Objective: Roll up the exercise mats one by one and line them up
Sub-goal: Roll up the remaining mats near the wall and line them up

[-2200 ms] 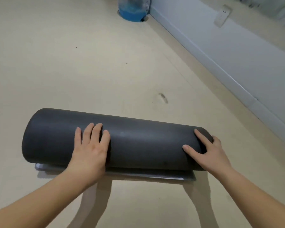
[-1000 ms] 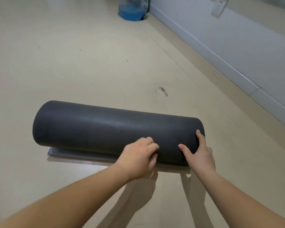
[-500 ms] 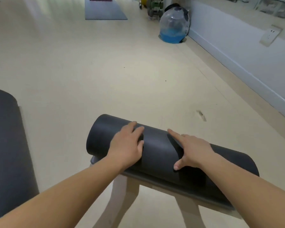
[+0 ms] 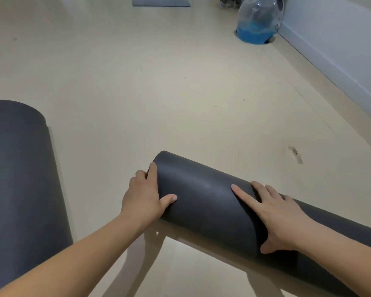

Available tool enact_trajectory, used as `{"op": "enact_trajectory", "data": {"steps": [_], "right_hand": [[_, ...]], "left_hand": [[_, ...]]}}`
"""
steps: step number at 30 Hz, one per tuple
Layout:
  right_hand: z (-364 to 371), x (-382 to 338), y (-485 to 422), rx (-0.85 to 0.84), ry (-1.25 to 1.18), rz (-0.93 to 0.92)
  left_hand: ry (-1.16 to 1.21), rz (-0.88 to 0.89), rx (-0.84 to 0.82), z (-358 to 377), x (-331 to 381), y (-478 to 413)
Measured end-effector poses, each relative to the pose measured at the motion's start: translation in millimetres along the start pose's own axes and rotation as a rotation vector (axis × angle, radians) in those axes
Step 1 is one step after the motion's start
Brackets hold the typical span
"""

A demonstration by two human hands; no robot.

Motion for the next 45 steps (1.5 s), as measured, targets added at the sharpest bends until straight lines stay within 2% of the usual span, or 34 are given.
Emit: {"op": "enact_trajectory", "data": {"steps": [5,14,19,22,27,32,37,41,45], "right_hand": [[4,48,15,-0.051,-0.022,0.127],[77,161,110,0.011,-0.169,0.548],[134,222,183,0.042,-0.169,0.706],[160,257,218,0.051,-0.187,0.766],[197,317,275,0.066,-0.226,0.818],[250,372,330,0.104,-0.252,0.912],[283,414,352,0.153,-0.264,0.97],[297,417,362,0.142,-0.244,0.956],[327,435,388,0.127,-0.231,1.008]], "left_hand": [[-0.005,0.108,0.006,23,67,-12],[-0.02,0.441,-0.107,101,247,9],[-0.074,0.713,-0.301,132,319,54],[-0.183,0.774,-0.431,141,367,70],[-0.308,0.837,-0.519,172,454,105],[-0.369,0.857,-0.464,219,537,137],[-0.432,0.792,-0.274,257,612,173],[-0.419,0.756,-0.332,273,634,203],[-0.431,0.842,-0.278,289,645,204]]}}
Point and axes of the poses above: each hand's wrist, its own y-axis away from the middle knuckle, its own z-axis out of the palm, x = y × z, the point moved 1 cm from there along -y, towards the middle knuckle, and after that the axes turned 4 degrees about -y, right-handed, at the moved point
